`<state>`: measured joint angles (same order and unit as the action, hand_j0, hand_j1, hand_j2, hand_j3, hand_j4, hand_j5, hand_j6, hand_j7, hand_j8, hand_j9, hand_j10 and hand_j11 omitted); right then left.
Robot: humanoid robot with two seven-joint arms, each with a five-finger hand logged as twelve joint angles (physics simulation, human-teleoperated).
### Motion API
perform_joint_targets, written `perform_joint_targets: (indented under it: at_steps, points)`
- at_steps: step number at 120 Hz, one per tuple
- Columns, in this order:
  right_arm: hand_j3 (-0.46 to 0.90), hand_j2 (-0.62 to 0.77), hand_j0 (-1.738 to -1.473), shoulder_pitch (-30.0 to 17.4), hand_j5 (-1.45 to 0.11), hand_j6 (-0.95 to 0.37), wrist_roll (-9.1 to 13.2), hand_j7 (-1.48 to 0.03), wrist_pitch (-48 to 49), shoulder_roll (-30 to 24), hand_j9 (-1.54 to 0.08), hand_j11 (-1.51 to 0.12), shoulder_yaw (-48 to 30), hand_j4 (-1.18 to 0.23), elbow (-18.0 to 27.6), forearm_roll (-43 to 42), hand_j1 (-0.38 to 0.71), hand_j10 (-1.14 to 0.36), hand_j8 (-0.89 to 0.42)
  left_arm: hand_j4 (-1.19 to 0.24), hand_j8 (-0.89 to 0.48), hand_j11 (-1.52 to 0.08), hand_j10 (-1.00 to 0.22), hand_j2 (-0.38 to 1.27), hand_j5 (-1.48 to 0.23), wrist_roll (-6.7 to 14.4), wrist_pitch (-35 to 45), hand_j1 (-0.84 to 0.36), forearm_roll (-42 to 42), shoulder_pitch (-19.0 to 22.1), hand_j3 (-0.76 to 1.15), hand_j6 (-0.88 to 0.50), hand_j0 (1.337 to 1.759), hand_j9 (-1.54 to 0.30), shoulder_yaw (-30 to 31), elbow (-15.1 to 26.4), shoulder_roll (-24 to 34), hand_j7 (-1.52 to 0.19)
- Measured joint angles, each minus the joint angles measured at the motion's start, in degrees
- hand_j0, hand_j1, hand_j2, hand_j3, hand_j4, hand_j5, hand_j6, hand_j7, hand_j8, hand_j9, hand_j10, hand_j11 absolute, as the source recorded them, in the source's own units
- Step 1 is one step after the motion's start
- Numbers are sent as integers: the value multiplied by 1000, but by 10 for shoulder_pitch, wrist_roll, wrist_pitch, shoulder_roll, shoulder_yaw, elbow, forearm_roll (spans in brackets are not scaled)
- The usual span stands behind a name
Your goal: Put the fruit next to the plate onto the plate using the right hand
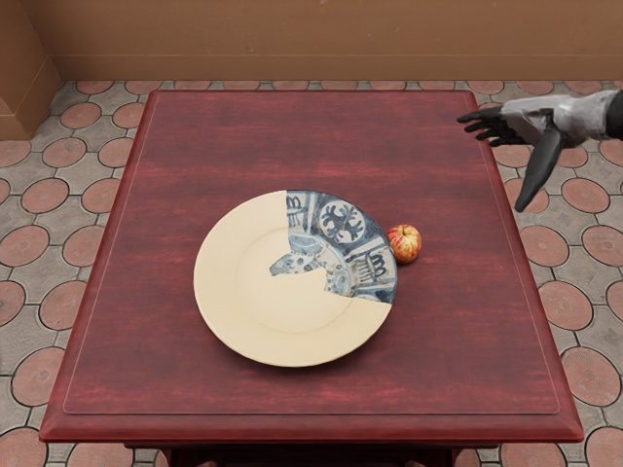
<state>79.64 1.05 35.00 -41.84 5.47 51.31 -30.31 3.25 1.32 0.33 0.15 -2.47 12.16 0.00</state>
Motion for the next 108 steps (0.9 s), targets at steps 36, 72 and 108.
perform_joint_targets:
  at_steps: [36, 72, 108]
  points:
    - [0, -3, -1658, 32, -24, -21, 45, -23, 0, 29, -23, -23, 3, -21, 26, -10, -329, -20, -21, 0, 0, 0, 0, 0, 0, 0, 0, 349, 0, 0, 0, 0, 1658, 0, 0, 0, 0, 0]
    - [0, -4, -1658, 51, -28, -25, 278, -27, 0, -21, -27, -27, -75, -24, 227, -11, -325, -23, -24, 0, 0, 0, 0, 0, 0, 0, 0, 349, 0, -1, 0, 0, 1658, 0, 0, 0, 0, 0]
    - [0, -4, -1658, 44, -28, -26, 336, -28, -68, -33, -28, -28, -99, -25, 343, -60, -324, -24, -25, 0, 0, 0, 0, 0, 0, 0, 0, 349, 0, 0, 0, 0, 1658, 0, 0, 0, 0, 0]
